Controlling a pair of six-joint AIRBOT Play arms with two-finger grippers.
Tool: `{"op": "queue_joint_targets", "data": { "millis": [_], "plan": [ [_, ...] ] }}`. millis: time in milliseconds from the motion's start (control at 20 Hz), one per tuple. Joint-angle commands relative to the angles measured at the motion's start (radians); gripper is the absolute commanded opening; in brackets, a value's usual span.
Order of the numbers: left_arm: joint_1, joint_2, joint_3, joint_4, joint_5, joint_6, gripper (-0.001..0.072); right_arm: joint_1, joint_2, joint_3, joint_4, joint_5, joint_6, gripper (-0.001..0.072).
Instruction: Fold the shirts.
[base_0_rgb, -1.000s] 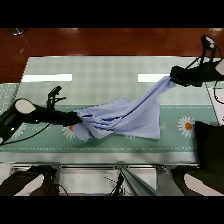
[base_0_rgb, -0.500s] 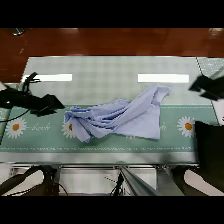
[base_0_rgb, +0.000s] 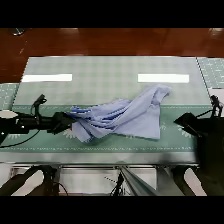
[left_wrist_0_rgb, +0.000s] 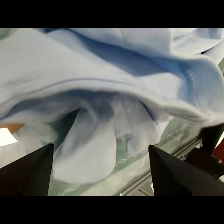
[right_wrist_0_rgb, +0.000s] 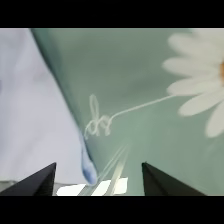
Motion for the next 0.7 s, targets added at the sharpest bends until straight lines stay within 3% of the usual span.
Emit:
{"op": "queue_joint_targets", "data": {
  "millis": [0, 50, 150, 300, 650],
  "plan": [
    [-0.13, -0.029, -0.037, -0.089, 0.15, 0.044, 0.0701, 0.068, 0.023, -0.086, 0.04, -0.013, -0.007, 0.0618],
    [-0.162, -0.042, -0.037, -0.103, 0.17, 0.045, 0.0684, 0.096, 0.023, -0.097, 0.037, -0.027, 0.008, 0.0618],
    [-0.198, -0.057, -0.036, -0.11, 0.179, 0.063, 0.0033, 0.156, 0.023, -0.12, 0.026, -0.067, 0.067, 0.0618],
    [-0.204, -0.057, -0.028, -0.113, 0.176, 0.093, 0.0021, 0.255, 0.006, -0.129, 0.033, -0.119, 0.102, 0.0618],
    [-0.204, -0.057, -0.026, -0.155, 0.153, 0.093, 0.0022, 0.437, -0.177, -0.126, 0.206, -0.335, 0.09, 0.0618]
  ]
}}
